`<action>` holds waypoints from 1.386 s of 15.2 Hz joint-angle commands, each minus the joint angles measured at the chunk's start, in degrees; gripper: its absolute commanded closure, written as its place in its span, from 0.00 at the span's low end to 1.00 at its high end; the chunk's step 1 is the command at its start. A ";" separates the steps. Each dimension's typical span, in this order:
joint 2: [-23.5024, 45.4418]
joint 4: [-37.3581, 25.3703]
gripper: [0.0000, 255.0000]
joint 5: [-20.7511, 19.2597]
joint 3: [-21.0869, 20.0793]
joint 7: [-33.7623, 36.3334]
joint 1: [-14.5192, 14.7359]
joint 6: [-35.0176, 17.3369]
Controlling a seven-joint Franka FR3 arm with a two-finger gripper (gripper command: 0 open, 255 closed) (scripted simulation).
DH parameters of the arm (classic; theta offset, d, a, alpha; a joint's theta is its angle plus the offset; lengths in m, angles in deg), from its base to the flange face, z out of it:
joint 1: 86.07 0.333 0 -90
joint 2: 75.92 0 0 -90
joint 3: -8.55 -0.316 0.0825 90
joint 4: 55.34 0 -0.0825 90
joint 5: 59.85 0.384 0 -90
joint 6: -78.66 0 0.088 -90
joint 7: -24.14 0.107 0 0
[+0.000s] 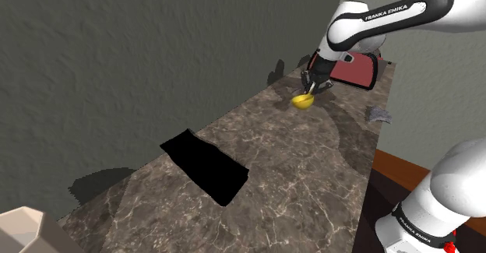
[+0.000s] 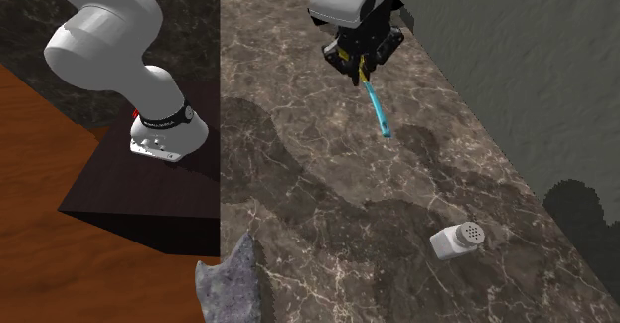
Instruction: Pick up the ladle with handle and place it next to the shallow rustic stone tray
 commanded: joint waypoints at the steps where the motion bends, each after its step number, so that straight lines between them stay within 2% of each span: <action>1: -2.17 2.39 1.00 0.07 -1.96 2.97 1.04 -0.58; 11: -8.22 8.07 1.00 2.37 -12.37 17.31 6.74 -1.97; 21: -7.83 6.93 1.00 4.69 -23.76 32.45 12.29 -3.16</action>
